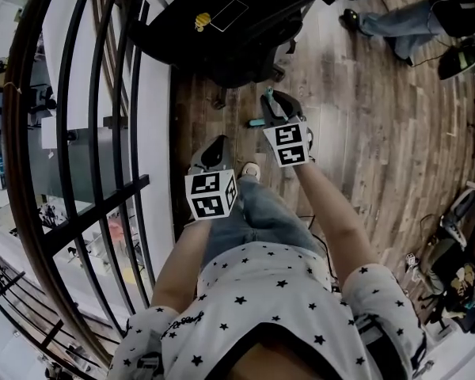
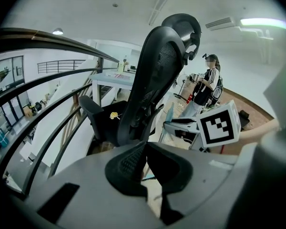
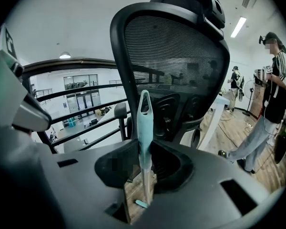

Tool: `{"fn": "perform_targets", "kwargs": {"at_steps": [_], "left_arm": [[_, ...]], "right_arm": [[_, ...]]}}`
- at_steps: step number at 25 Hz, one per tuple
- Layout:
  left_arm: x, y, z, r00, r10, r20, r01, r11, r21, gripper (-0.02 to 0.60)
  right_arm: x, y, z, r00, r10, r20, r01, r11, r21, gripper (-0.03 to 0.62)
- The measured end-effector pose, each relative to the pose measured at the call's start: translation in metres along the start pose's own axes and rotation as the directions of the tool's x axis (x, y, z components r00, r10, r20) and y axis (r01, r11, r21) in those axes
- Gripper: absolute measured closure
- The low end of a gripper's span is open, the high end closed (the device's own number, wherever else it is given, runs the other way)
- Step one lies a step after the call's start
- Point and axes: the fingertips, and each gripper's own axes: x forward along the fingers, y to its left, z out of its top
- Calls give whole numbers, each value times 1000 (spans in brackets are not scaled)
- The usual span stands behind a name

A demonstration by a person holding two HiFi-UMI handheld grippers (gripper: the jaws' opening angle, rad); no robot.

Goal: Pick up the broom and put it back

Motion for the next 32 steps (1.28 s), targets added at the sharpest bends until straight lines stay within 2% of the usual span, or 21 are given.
{"fn": "perform_targets", "kwargs": {"at_steps": [16, 32], "left_arm": [[15, 11, -1, 1000, 19, -21, -19, 1000, -10, 571], [25, 14, 2, 999, 23, -29, -24, 1000, -14, 571]], "right_arm": [[76, -35, 23, 1000, -30, 4, 30, 1000, 7, 516], [132, -48, 31, 998, -39, -53, 38, 999, -24, 513]]}}
